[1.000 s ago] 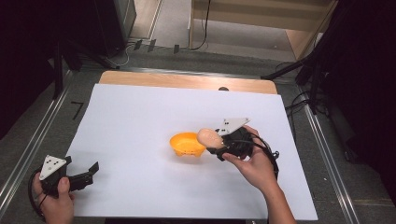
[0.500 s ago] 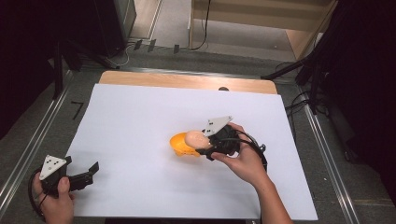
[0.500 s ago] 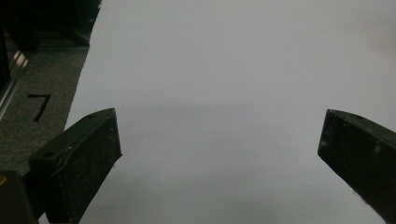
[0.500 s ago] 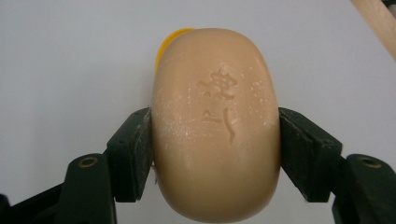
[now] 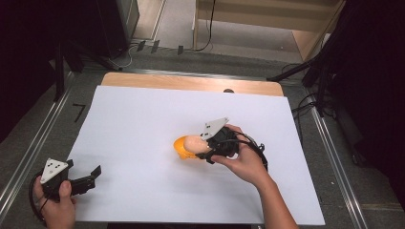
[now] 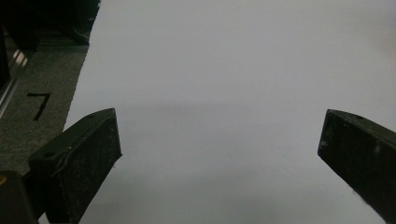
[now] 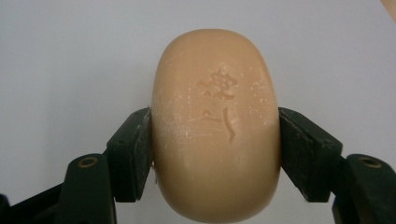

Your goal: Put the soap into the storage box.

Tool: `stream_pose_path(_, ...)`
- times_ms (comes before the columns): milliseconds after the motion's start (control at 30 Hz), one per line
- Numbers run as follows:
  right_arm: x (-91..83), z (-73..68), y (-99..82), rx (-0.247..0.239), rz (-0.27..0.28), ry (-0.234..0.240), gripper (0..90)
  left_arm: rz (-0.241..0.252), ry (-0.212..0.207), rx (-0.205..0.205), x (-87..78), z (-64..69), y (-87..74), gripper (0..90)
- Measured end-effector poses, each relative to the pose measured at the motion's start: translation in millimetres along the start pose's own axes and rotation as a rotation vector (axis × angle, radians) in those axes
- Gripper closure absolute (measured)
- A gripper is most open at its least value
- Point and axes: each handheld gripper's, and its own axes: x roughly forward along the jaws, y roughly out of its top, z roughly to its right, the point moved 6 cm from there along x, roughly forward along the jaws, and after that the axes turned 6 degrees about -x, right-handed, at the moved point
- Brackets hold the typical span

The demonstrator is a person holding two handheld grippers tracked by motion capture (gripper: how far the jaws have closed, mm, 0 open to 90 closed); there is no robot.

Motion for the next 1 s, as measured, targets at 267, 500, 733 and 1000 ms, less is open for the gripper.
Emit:
stream_pose_path(267, 8.8, 5.4, 3.7, -0.042, -0.005, 0.032, 33.2, 0.001, 0.001, -0.002, -0.2, 0.0, 0.0, 0.0)
stream_pose_path(500, 17.9, 10.6, 0.4, -0.040, -0.025, 0.045, 33.1, 0.001, -0.002, -0.002, -0.1, -0.1, 0.0, 0.0)
stream_pose_path(733, 19.9, 13.5, -2.7, -0.022, -0.028, 0.042, 32.7, 0.000, 0.000, -0.001, 0.0, 0.0, 0.0, 0.0)
stream_pose_path(1000, 14.7, 15.0, -1.5, 0.009, 0.022, 0.036, 28.0, 0.000, 0.000, 0.000, 0.0, 0.1, 0.0, 0.0)
